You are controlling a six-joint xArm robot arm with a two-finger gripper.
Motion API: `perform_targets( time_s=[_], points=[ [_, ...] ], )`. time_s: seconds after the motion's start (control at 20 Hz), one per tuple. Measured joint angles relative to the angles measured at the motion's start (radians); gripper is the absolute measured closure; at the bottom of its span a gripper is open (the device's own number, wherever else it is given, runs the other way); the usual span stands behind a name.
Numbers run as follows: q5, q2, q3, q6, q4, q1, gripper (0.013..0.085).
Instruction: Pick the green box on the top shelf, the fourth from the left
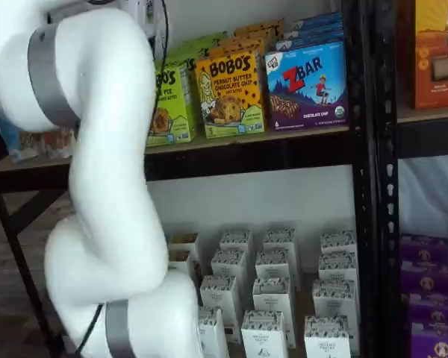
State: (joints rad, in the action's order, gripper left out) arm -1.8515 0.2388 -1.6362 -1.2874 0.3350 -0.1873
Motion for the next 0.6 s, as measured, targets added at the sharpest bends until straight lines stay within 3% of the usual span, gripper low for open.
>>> perform_targets(
  time_s=[0.15, 0.3, 0.6],
  points=[
    [0.052, -0.019, 0.001, -0.001, -0.038, -0.015, 0.0130],
    [0.072, -0.051, -0.017, -0.004, -0.038, -0.016, 0.0130],
    [0.102, -0.088, -0.045, -0.013, 0.019, 0.003, 0.0130]
  ],
)
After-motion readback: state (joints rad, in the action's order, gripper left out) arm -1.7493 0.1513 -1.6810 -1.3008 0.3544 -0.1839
